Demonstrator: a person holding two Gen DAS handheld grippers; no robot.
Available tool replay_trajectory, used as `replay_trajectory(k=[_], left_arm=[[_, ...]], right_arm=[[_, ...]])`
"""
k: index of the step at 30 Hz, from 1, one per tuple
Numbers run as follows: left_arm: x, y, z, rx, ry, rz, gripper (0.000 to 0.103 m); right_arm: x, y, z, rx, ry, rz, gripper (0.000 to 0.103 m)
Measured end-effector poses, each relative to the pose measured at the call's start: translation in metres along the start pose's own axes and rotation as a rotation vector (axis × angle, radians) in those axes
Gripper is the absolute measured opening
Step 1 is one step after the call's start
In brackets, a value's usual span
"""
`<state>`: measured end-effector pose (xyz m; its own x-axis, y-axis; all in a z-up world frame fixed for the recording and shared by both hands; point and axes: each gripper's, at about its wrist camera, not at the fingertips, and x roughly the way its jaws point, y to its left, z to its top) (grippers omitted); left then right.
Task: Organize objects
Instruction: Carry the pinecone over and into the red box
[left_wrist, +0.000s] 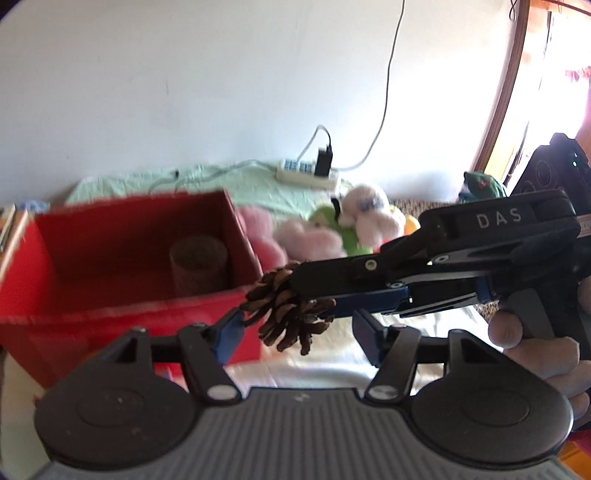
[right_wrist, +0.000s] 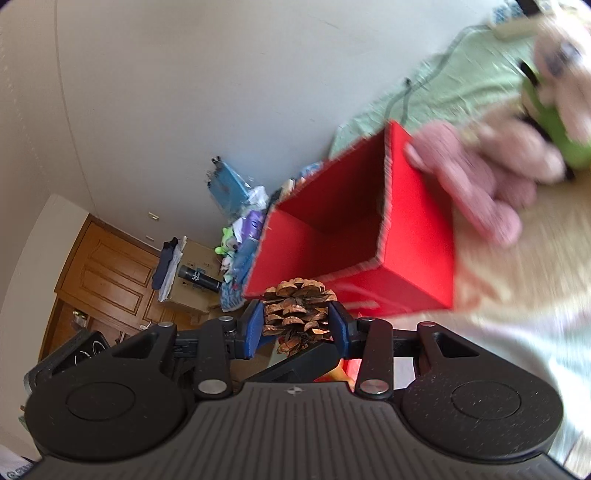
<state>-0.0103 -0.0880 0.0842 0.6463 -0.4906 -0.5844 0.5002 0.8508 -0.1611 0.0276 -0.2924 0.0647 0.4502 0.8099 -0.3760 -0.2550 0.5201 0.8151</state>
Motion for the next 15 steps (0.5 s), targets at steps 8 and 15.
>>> replay_trajectory(k=[8, 15], left_arm=[[-0.002, 0.044, 0.056, 0.025, -0.043, 0.005, 0.064], [0.039, 0.1, 0.071, -0.046, 0.06, -0.047, 0.061]], right_arm=[[0.04, 0.037, 0.057, -0.104, 0.013, -0.03, 0.043], [0.102, 0.038, 0.096, -0.152, 0.178, -0.192, 0.043]])
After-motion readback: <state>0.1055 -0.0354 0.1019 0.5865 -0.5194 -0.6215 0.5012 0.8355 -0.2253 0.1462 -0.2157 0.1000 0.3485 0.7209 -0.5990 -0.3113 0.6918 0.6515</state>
